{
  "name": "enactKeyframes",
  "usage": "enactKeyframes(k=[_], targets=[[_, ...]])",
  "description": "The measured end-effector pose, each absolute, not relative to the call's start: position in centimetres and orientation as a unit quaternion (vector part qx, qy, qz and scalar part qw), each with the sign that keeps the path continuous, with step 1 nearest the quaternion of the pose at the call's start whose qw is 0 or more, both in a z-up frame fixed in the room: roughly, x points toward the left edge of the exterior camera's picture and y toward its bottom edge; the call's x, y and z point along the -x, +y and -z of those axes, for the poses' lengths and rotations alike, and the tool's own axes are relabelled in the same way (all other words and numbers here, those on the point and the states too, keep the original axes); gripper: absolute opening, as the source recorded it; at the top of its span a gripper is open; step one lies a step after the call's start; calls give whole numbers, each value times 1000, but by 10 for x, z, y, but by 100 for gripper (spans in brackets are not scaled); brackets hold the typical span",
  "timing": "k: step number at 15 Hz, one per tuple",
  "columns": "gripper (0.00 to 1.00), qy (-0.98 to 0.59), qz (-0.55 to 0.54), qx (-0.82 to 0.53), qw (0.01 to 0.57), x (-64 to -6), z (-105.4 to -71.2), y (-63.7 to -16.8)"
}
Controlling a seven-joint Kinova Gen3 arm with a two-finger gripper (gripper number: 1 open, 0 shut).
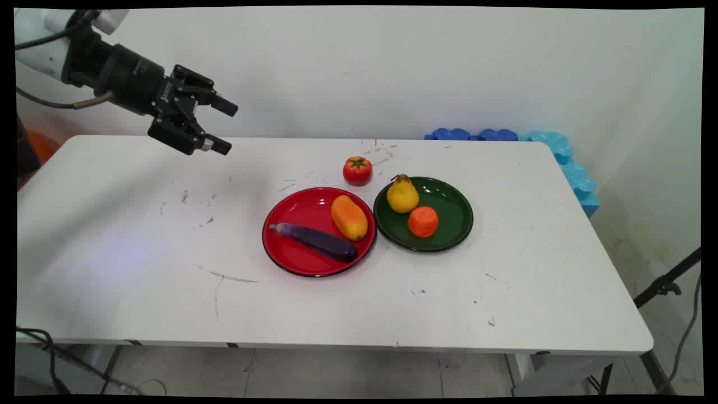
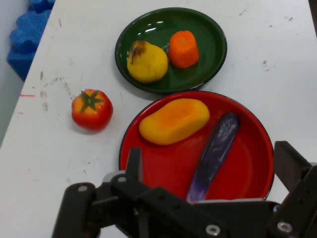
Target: Pick up the mandarin from the green plate
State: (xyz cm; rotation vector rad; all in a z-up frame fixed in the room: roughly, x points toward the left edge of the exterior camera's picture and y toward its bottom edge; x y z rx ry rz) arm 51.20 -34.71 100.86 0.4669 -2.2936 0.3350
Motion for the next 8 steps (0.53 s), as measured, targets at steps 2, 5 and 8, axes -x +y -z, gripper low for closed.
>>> enactKeyframes(k=[2, 5, 8], targets=[[100, -899, -134, -184, 375, -506, -1010, -351], [100, -900, -133, -186, 371, -480, -1015, -363], [100, -904, -140, -170, 366, -438, -1020, -384]])
